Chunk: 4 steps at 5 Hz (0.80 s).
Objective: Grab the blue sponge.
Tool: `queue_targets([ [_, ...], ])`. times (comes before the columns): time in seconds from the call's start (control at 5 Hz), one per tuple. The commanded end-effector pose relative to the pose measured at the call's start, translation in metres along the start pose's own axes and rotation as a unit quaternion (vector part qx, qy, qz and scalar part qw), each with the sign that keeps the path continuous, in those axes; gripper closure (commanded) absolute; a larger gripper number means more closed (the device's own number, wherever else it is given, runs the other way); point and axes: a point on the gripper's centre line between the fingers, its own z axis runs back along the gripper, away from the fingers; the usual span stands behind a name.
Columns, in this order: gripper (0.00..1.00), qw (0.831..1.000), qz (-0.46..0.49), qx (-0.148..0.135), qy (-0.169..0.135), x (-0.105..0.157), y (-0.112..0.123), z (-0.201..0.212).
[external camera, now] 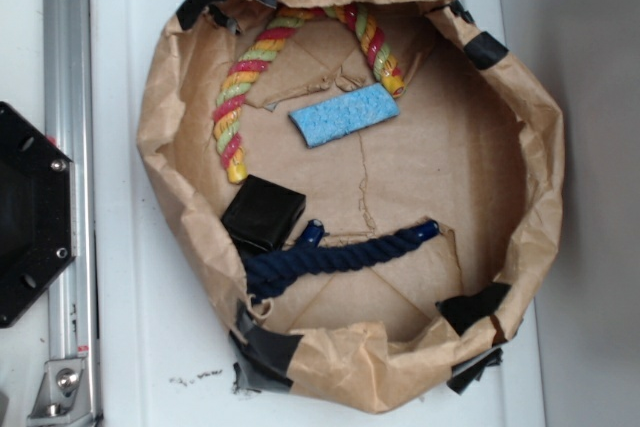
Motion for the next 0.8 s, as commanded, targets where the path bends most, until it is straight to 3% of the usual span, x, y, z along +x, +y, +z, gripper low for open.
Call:
queue_targets([
  [0.0,0.0,1.0,0.0,0.0,0.0,0.0,0.0,0.0],
  [0.2,0.0,0.995,0.082,0.027,-0.049,0.049,0.049,-0.029],
  [0.4,0.0,0.992,0.117,0.014,-0.054,0.093,0.087,-0.06],
  [0.6,0.0,0.992,0.117,0.014,-0.054,0.093,0.087,-0.06],
])
